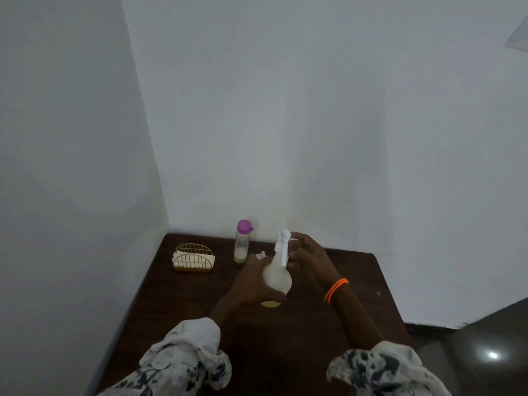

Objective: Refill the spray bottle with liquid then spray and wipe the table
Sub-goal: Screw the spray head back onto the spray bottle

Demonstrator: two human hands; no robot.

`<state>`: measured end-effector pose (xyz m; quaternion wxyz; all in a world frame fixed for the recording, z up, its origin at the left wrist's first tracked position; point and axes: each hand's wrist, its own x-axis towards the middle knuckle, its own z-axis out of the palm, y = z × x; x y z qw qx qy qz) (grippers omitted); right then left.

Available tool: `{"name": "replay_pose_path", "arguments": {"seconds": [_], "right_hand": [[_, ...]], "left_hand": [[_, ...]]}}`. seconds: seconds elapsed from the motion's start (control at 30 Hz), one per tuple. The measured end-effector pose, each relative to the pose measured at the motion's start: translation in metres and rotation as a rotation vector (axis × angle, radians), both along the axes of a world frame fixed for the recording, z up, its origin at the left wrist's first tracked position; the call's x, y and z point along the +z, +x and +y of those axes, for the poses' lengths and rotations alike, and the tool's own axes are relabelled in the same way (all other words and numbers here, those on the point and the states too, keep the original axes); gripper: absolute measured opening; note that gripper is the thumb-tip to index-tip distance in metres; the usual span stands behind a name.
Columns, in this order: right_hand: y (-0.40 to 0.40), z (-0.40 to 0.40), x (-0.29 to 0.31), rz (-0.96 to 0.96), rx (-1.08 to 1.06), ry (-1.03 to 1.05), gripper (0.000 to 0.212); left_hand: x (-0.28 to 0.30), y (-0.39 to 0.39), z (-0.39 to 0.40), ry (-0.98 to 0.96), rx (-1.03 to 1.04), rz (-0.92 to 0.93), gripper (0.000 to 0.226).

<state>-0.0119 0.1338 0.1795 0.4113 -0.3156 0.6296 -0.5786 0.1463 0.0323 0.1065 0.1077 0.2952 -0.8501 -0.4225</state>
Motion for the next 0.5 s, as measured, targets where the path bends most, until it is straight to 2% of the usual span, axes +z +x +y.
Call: {"name": "replay_pose_path", "arguments": {"seconds": [0.1,0.27,0.5], "right_hand": [[-0.002,-0.004,0.007,-0.134,0.177,0.011,0.042],[0.0,0.001,0.011,0.127,0.168,-0.014,0.034],[0.012,0.004,-0.003,0.324,-0.016,-0.059,0.035]], "left_hand": [[-0.001,-0.001,0.004,0.012,-0.023,0.004,0.104],[-0.007,0.001,0.005,0.038,0.029,0.019,0.104],[-0.004,0.0,0.001,0.004,0.031,0.002,0.101]]}}
